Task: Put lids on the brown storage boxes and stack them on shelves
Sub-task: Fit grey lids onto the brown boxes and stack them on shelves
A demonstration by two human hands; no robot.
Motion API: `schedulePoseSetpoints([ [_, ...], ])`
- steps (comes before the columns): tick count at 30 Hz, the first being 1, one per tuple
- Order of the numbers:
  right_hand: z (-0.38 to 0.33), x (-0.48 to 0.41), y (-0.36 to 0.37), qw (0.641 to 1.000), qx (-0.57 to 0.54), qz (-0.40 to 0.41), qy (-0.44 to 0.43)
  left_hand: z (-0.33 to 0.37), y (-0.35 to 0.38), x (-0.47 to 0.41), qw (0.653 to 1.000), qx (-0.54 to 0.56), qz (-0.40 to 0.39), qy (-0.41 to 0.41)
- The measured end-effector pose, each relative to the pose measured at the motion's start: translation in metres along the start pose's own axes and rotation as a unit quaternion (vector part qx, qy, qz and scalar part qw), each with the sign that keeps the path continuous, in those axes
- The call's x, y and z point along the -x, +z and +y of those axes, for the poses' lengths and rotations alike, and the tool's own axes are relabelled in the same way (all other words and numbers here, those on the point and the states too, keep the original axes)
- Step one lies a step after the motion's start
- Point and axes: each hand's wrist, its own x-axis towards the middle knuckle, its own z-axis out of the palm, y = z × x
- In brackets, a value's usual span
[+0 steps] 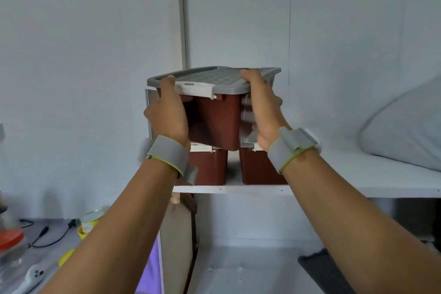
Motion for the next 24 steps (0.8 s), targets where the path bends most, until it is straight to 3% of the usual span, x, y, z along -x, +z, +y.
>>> schedulePoseSetpoints([
  [6,0.021,-0.048,0.031,0.996,-0.070,-0.058,0.005,-0.014,-0.013,-0.045,0.996,-0.070,-0.041,0.042],
  [13,0.051,-0.064,0.053,0.994,-0.078,-0.028,0.066,-0.043,-0.022,-0.080,0.990,-0.117,-0.063,0.042],
  [18,0.057,-0.076,0.054,0.994,-0.021,-0.088,0.053,-0.057,-0.019,-0.096,0.977,-0.169,-0.100,0.085],
  [24,0.067,-0.081,0.064,0.994,0.029,-0.044,0.098,-0.067,-0.017,-0.107,0.957,-0.236,-0.144,0.081],
])
